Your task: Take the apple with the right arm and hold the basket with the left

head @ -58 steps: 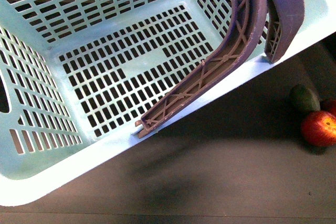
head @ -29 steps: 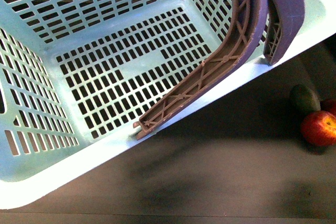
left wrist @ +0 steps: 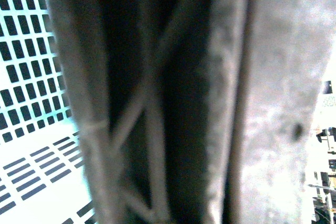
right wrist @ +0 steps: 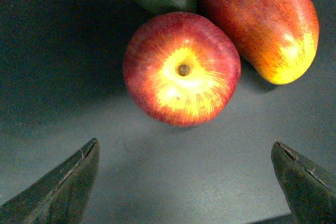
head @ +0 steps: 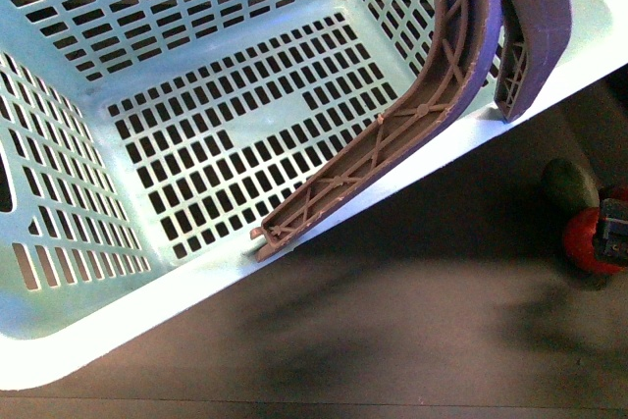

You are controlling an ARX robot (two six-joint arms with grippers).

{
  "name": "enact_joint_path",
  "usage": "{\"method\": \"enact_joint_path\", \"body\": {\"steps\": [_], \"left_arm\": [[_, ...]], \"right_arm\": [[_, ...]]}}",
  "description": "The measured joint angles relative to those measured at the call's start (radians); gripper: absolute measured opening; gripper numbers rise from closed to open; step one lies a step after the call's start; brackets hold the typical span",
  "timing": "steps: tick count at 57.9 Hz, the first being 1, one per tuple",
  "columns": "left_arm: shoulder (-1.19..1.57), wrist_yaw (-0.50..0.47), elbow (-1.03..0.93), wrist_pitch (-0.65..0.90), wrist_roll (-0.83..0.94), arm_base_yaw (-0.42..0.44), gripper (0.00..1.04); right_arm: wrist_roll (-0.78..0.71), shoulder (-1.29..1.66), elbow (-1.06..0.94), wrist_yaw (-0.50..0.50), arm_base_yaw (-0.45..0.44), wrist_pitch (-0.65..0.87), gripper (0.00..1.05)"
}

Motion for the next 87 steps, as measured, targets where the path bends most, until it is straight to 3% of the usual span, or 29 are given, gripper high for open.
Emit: {"method": "enact_joint_path", "body": {"steps": [45, 54, 65, 87], "left_arm": [[0.0, 0.0, 0.0, 0.0, 0.0, 0.0, 0.14], [0.0, 0.0, 0.0, 0.0, 0.0, 0.0, 0.14], [0.0, 0.0, 0.0, 0.0, 0.0, 0.0, 0.14], [0.0, 0.0, 0.0, 0.0, 0.0, 0.0, 0.14]], "right_arm": [[0.055, 0.224, 0.298, 0.029, 0.005, -0.148, 0.96], [0.066, 0.239, 0.313, 0.032, 0.007, -0.155, 0.95], [0.071, 0.241, 0.312, 0.031, 0.011, -0.152, 0.8], [0.07, 0.182, 0.201, 0.004, 0.005, -0.086, 0.8]]}}
